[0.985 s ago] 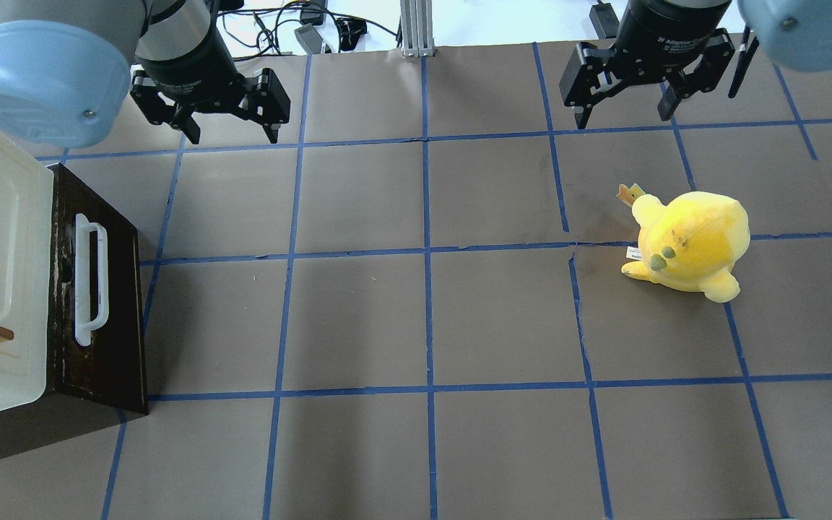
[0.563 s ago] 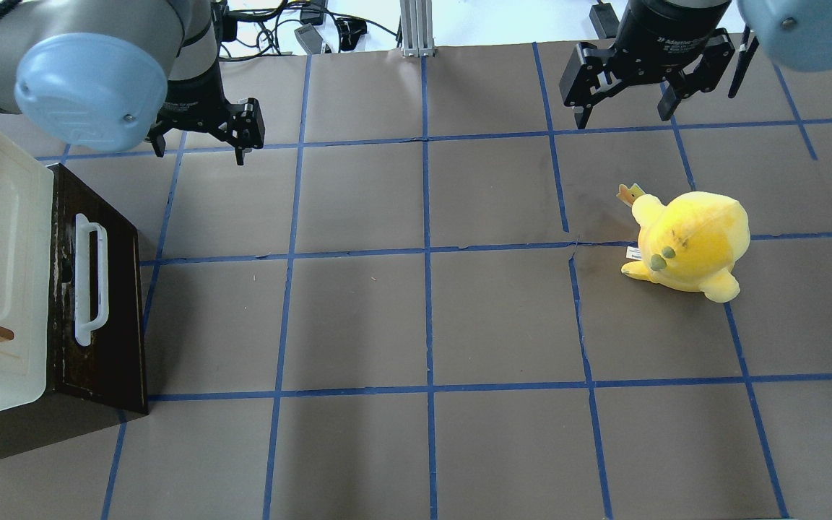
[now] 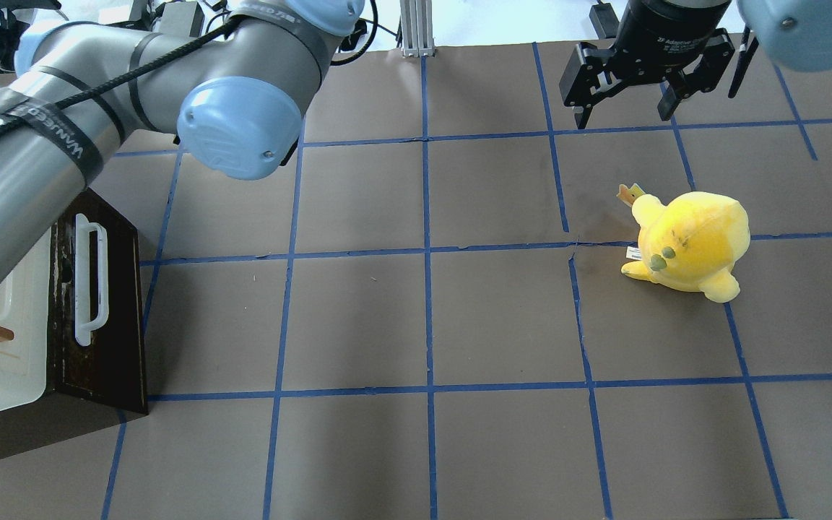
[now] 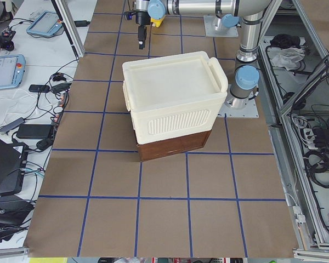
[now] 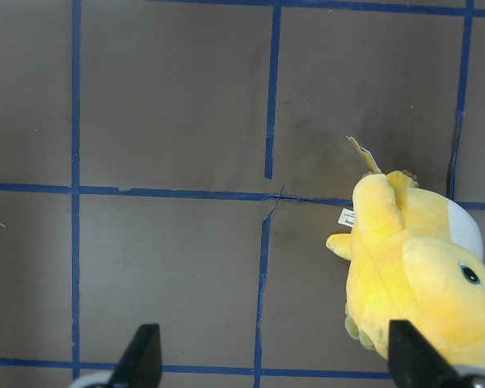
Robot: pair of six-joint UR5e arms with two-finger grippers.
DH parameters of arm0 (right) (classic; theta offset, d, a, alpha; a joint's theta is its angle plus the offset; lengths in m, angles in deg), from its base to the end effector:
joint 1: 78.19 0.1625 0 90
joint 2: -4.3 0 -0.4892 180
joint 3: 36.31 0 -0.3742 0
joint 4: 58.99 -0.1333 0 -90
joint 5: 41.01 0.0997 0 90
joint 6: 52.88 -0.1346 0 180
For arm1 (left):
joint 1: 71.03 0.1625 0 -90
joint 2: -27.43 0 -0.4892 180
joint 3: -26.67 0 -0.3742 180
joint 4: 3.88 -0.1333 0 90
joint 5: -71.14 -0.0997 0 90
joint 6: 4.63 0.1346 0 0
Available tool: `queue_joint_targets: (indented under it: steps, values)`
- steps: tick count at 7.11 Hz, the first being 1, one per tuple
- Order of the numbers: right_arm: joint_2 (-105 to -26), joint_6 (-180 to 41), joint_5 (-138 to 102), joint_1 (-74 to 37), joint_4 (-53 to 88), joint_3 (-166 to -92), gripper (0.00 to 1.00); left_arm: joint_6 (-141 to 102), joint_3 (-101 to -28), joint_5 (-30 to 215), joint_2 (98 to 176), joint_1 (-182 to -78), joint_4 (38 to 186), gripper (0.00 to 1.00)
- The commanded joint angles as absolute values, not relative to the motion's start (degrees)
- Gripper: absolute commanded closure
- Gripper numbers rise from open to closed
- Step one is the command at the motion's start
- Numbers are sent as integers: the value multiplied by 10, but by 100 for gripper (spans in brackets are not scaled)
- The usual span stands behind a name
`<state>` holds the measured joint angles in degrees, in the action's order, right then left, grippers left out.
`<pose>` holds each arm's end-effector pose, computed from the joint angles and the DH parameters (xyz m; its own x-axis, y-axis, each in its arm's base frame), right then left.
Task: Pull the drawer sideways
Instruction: 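Lower the left gripper around the white bar handle of the drawer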
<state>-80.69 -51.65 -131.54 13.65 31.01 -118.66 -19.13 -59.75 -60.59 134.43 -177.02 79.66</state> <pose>0.1488 -0.5178 0.5372 -0.9985 -0.0531 0.0102 -0.0535 0.9975 -0.0459 -0.2056 -0.5588 0.4317 -0.7415 0.0352 -0.6700 0.0907 0.9947 -0.0481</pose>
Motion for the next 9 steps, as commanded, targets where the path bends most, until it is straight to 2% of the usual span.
queue_joint_targets:
  steps: [1, 3, 5, 9]
  values:
    - [-807, -516, -1315, 137, 310, -1187, 0, -223, -611, -690, 1389, -1777, 805, 1]
    - [-807, -516, -1316, 137, 310, -1187, 0, -255, -655, -745, 1407, -1777, 806, 1]
    - [-807, -516, -1315, 137, 310, -1187, 0, -263, -665, -763, 1416, -1768, 806, 1]
    - [-807, -516, -1315, 137, 310, -1187, 0, -282, -729, -848, 1412, -1710, 823, 0]
